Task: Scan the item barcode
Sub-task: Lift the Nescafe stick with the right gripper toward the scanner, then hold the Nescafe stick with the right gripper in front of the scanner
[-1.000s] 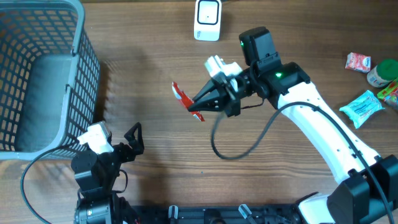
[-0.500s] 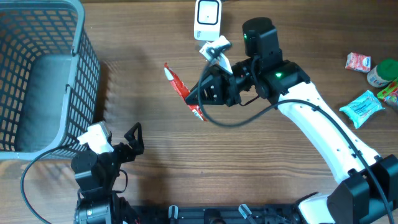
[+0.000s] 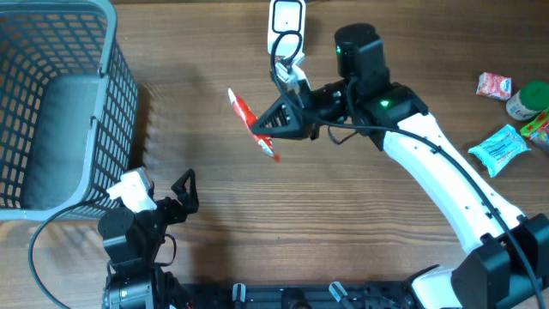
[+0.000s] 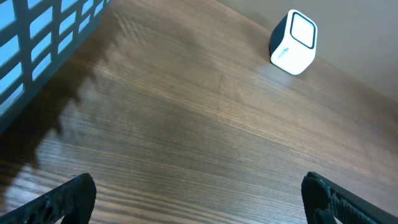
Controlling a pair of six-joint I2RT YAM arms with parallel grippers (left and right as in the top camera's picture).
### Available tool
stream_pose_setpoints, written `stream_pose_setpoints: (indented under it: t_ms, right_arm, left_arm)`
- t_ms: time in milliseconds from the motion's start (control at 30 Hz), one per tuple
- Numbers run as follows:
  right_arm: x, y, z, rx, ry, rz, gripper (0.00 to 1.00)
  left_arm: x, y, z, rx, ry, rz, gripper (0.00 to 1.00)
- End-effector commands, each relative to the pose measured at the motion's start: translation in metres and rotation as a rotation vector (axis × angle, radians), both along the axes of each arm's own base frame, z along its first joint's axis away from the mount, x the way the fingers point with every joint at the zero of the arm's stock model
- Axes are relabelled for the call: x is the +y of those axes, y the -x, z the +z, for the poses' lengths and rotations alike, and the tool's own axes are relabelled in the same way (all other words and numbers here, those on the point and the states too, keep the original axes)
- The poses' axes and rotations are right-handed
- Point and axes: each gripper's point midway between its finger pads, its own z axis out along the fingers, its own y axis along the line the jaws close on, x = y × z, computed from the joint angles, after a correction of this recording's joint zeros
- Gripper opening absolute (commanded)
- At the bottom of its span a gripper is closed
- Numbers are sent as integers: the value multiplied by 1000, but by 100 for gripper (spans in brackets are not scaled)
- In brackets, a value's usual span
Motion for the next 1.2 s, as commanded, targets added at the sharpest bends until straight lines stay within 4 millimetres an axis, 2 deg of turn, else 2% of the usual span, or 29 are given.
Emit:
stream_pose_setpoints:
  t_ms: [0,33,67,100,233,267,300,333,367,533,600,667,767,833,967,1067,1100,1167]
  right_arm:
    - [-38,-61,-108,-477,521,-242,4]
    - [-73,-74,-145,-452,793,-331,4]
    - [-104,-80,-170,-425,999,-398,4]
    - [-121,-83,-187,-418,1113,-412,4]
    - [-123,-85,-223,-398,1175,-345,5]
    - [-123,-86,-235,-381,1186,-334,13]
    - [-122,-87,-242,-367,1193,-328,71]
    - [-122,-88,-249,-348,1201,-331,99]
    - [-122,-88,-255,-331,1206,-333,100]
    - [-115,-99,-251,-373,1171,-360,100]
    - [-111,-109,-250,-469,1144,-327,100]
    - [-107,-111,-254,-548,1137,-258,99]
    - [-107,-110,-274,-631,1222,-176,95]
    - [-109,-107,-291,-659,1300,-130,86]
    - [-97,-93,-322,-645,1317,-49,85]
    - [-99,-87,-344,-615,1340,-10,59]
    - [-101,-86,-350,-607,1349,-3,47]
    - [-101,-88,-354,-597,1349,-15,13]
  left_arm:
    - [1,0,-3,3,-10,5,100]
    - [1,0,-3,3,-10,5,100]
    - [1,0,-3,3,-10,5,100]
    - [1,0,-3,3,-10,5,100]
    - [1,0,-3,3,-10,5,100]
    - [1,0,-3,3,-10,5,100]
    - [1,0,-3,3,-10,5,100]
    - [1,0,-3,3,-10,5,100]
    - [1,0,-3,3,-10,5,100]
    - [1,0,-3,3,-10,5,100]
    - [1,0,-3,3,-10,5,100]
    - [1,0,-3,3,-10,5,100]
    - [1,0,-3,3,-10,5,100]
    - [1,0,-3,3,-10,5,100]
    - [1,0,-3,3,-10,5,100]
    - [1,0,-3,3,-10,5,100]
    - [1,0,-3,3,-10,5,100]
    - [1,0,-3,3,-10,5,100]
